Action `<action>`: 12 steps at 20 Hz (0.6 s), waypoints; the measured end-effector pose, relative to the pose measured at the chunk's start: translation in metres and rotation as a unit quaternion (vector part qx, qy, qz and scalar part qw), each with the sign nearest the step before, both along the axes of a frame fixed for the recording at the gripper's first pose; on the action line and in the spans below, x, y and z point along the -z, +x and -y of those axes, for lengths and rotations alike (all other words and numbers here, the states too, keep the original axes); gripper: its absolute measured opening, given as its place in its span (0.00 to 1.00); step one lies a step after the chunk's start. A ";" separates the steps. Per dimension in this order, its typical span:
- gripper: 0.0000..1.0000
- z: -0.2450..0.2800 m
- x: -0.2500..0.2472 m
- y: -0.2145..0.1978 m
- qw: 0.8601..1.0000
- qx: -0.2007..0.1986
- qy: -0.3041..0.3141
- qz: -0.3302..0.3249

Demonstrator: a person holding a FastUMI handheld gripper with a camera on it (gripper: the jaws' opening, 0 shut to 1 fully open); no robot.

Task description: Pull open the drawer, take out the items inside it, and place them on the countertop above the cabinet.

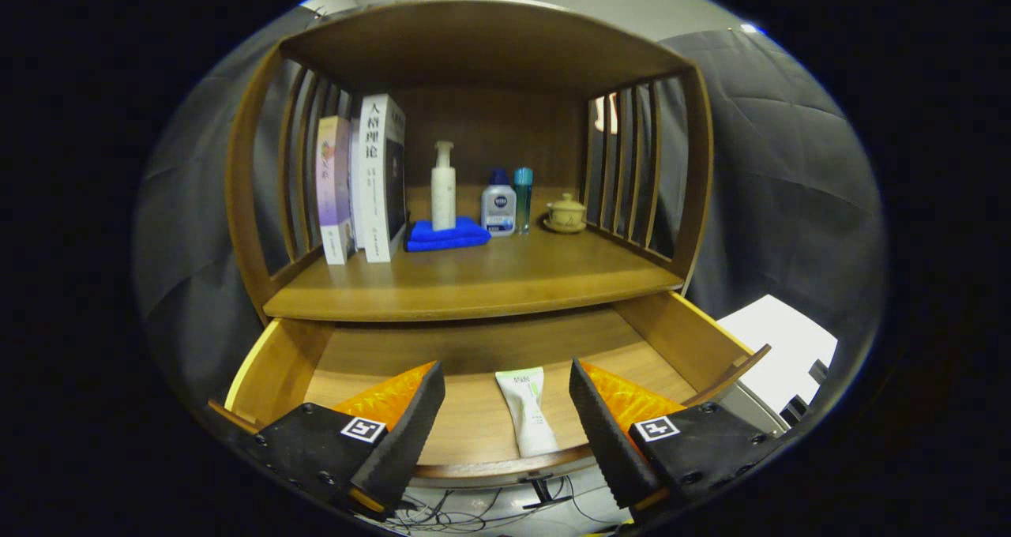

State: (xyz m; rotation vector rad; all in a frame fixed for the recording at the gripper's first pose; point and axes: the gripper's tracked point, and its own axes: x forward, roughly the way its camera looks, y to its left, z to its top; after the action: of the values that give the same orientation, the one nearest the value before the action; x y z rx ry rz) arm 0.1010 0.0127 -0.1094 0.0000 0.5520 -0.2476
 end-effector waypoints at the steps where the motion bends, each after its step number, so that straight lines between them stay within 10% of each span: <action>1: 0.98 0.002 0.006 0.004 1.000 0.006 0.001 -0.021; 12: 0.95 0.032 0.089 0.021 0.971 0.053 0.026 -0.230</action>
State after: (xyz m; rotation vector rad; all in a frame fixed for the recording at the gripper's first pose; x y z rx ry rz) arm 0.1219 -0.0197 -0.1979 0.0235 1.0216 -0.3396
